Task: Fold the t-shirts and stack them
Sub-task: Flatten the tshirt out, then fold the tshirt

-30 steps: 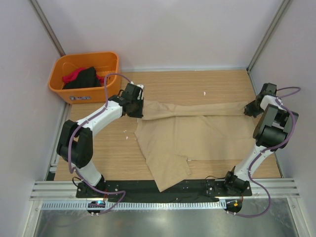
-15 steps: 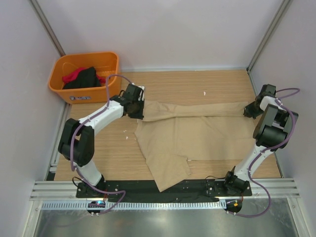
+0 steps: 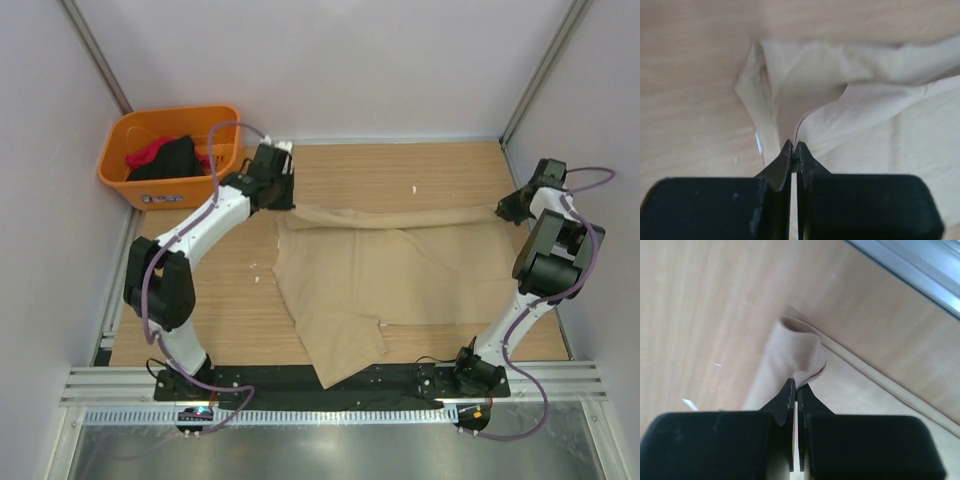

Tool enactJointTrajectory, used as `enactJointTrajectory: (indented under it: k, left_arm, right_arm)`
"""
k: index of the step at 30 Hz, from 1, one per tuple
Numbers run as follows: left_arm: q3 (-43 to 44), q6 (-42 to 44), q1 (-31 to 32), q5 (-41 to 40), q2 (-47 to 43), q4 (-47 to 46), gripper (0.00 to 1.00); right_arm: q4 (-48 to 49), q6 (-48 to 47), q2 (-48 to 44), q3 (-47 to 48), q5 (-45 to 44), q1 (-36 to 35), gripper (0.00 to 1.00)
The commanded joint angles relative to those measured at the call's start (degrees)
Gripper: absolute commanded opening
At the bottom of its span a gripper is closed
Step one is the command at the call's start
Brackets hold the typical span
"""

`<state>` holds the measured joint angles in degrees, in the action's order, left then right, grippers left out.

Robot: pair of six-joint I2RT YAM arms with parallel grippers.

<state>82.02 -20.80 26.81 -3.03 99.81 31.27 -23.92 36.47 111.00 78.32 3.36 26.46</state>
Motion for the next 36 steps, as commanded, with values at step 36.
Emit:
enactJointTrajectory:
  k: [36]
  left_arm:
    - [0.61, 10.94, -0.97, 3.47, -0.05, -7.80, 0.00]
  right_arm:
    - [6.96, 2.47, -0.96, 2.54, 7.28, 3.16, 0.01]
